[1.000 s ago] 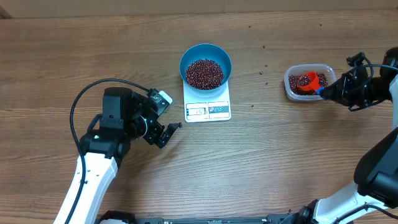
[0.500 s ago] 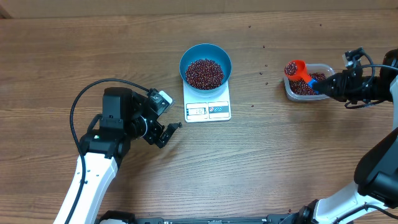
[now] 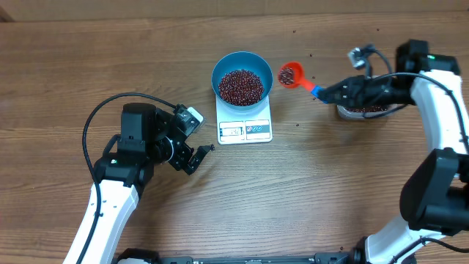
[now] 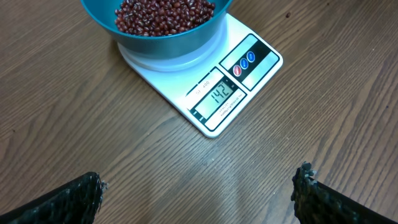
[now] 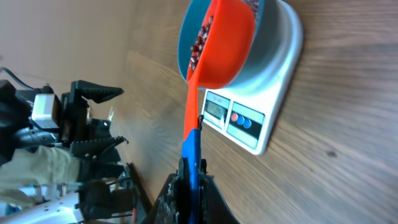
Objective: Scoop item into bowl and weigh 150g on scale
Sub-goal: 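Move the scoop over the teal bowl and pour beans in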
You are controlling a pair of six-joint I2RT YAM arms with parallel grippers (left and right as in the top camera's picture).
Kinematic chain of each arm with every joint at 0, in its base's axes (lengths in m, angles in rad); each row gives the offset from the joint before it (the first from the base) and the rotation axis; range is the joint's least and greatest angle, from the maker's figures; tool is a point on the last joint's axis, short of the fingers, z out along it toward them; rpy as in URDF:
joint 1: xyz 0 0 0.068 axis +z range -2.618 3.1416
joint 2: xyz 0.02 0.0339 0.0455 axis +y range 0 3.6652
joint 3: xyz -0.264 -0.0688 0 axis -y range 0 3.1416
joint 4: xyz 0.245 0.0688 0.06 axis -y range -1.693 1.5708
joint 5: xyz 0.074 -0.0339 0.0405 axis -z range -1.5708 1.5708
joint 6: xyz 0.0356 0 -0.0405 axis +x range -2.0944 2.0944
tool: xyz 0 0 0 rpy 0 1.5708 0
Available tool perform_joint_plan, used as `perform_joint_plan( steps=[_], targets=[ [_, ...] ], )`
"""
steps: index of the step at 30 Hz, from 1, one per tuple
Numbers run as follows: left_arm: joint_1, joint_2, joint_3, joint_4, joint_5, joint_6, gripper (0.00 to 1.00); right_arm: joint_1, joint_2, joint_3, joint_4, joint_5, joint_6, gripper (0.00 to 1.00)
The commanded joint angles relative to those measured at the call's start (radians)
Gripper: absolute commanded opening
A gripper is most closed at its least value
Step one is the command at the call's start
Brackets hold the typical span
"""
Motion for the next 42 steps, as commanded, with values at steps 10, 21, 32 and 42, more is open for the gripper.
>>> perform_joint_plan(
  steps=[10,21,32,42],
  targets=[
    [0.000,0.000,0.001,0.003,-0.003,-0.010,1.00,0.266,0.001,0.099,0.157,0.245,0.253,0.04],
    [0.000,0.000,0.001,0.003,-0.003,-0.010,1.00,0.495,0.001,0.221,0.164,0.805,0.371,0.04],
    [0.000,0.000,0.001,0.003,-0.003,-0.010,1.00,0.633,0.001,0.257,0.166,1.067,0.371,0.04],
    [0.000,0.000,0.001,0.003,-0.003,-0.010,0.99,0.684,-0.001,0.266,0.163,1.164,0.371,0.04]
  ],
)
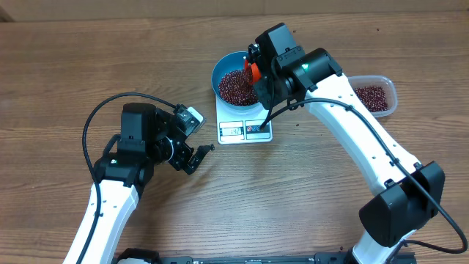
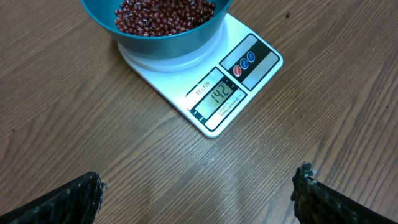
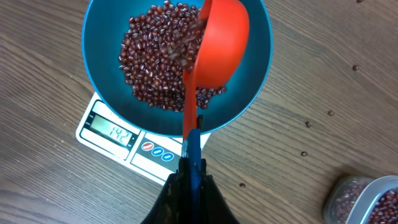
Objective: Scoop item into bowl and weigh 150g on scale
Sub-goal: 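Move the scoop over the teal bowl and pour beans in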
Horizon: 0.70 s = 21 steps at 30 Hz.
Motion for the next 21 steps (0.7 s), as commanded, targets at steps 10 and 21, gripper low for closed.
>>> perform_joint_plan(
  steps=[10,21],
  targets=[
    [0.000,0.000,0.001,0.003,-0.003,-0.010,1.00,0.005,-0.003,0.031,0.003,0.029,0.003,0.04],
    [0.000,0.000,0.001,0.003,-0.003,-0.010,1.00,0.016,-0.003,0.031,-0.011,0.058,0.000,0.04]
  ],
)
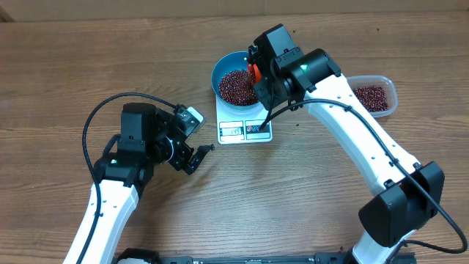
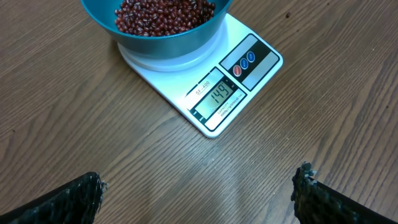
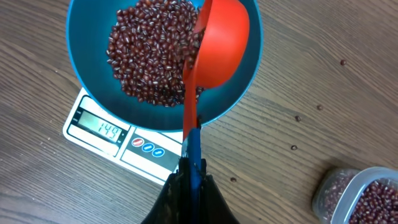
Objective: Scoop item into bowl and weigh 150g on scale
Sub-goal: 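Move the scoop over the teal bowl and pour beans in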
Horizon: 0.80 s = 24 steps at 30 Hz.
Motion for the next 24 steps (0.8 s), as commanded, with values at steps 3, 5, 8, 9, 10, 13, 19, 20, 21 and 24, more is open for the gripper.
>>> perform_joint_plan(
  steps=[3,5,8,9,10,13,19,20,21,24],
  targets=[
    [0.000,0.000,0.001,0.003,-0.003,-0.010,1.00,0.011,-0.003,0.031,0.005,0.018,0.001,0.04],
    [0.000,0.000,0.001,0.003,-0.003,-0.010,1.00,0.011,-0.003,0.031,0.005,0.018,0.001,0.04],
    [0.000,0.000,0.001,0.003,-0.003,-0.010,1.00,0.011,-0.003,0.031,0.005,-0.001,0.001,0.04],
    [0.000,0.000,0.001,0.003,-0.003,-0.010,1.00,0.008,-0.003,0.031,0.005,-0.021,0.001,0.04],
    [0.000,0.000,0.001,0.003,-0.003,-0.010,0.99,0.004,-0.003,0.031,0.005,-0.041,0.001,0.04],
    [0.000,0.000,0.001,0.003,-0.003,-0.010,1.00,-0.033,-0.003,0.031,0.005,-0.157,0.000,0.04],
    [0.000,0.000,0.001,0.003,-0.003,-0.010,0.99,-0.120,-0.013,0.031,0.005,-0.345,-0.010,0.04],
    [0.000,0.000,0.001,0.003,-0.003,-0.010,1.00,-0.132,-0.015,0.031,0.005,-0.375,-0.021,0.04],
    [0.000,0.000,0.001,0.003,-0.003,-0.010,1.00,-0.142,-0.018,0.031,0.005,-0.397,-0.027,0.04],
    [0.000,0.000,0.001,0.003,-0.003,-0.010,1.00,-0.181,-0.026,0.031,0.005,-0.477,-0.034,0.04]
  ],
)
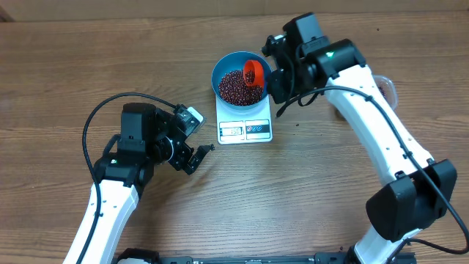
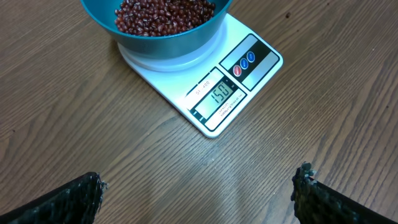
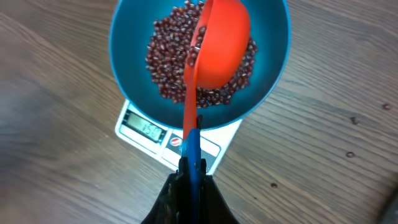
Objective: Scoop item into bowl and weigh 150g on scale
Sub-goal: 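Move the scoop over the teal bowl and pour beans in, then bring the scoop back to the bean tub with the right gripper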
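A blue bowl (image 1: pixel 223 72) of red beans (image 1: pixel 236 87) sits on a white scale (image 1: pixel 245 129). Its display (image 2: pixel 219 94) reads 150. My right gripper (image 3: pixel 191 168) is shut on the blue handle of an orange scoop (image 3: pixel 219 43), held tipped on its side over the bowl's right half (image 1: pixel 253 72). My left gripper (image 2: pixel 199 186) stands open over bare wood near the scale's front left, nothing between its fingers. In the right wrist view the bowl (image 3: pixel 130 28) lies straight below the scoop.
A clear tub (image 1: pixel 386 86) of beans shows partly behind the right arm at the far right. A few stray beans (image 3: pixel 349 154) lie on the wood right of the scale. The left arm's cable loops at the left (image 1: pixel 95 117).
The scale reading has gone from 149 to 150. My right gripper has shifted to the right and away from the bowl, still holding the scoop over it. The left arm has not moved.
My right gripper held the loaded scoop right of the bowl with the scale at 142. Then the scoop was tipped over the bowl, still 142. The reading rose to 149, and now stands at 150. The left gripper stayed open throughout.
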You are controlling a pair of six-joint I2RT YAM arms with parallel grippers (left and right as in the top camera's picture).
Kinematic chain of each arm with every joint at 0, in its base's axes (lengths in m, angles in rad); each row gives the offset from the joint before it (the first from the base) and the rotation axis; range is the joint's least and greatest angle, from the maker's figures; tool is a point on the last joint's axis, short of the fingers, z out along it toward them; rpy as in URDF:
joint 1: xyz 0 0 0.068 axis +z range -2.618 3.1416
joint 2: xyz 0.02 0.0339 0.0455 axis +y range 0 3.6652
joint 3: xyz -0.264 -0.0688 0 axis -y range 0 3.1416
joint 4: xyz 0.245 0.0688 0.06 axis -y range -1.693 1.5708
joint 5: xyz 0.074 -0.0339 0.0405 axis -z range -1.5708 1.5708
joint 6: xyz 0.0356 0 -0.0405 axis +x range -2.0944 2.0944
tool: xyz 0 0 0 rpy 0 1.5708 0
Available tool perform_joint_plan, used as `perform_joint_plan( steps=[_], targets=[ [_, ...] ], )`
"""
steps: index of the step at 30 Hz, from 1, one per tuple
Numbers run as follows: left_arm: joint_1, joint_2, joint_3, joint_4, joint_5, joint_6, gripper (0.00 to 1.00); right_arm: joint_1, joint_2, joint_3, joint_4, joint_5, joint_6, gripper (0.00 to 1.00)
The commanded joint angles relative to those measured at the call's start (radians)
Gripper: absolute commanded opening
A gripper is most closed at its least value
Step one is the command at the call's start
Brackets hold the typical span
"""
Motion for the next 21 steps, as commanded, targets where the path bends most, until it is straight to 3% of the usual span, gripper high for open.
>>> perform_joint_plan(
  steps=[1,11,21],
  targets=[
    [0.000,0.000,0.001,0.003,-0.003,-0.010,1.00,-0.046,-0.028,0.031,0.006,-0.152,-0.021,0.04],
    [0.000,0.000,0.001,0.003,-0.003,-0.010,1.00,-0.200,-0.053,0.031,-0.021,-0.466,-0.097,0.04],
    [0.000,0.000,0.001,0.003,-0.003,-0.010,1.00,-0.463,-0.211,0.031,-0.174,-0.591,-0.202,0.04]
  ],
)
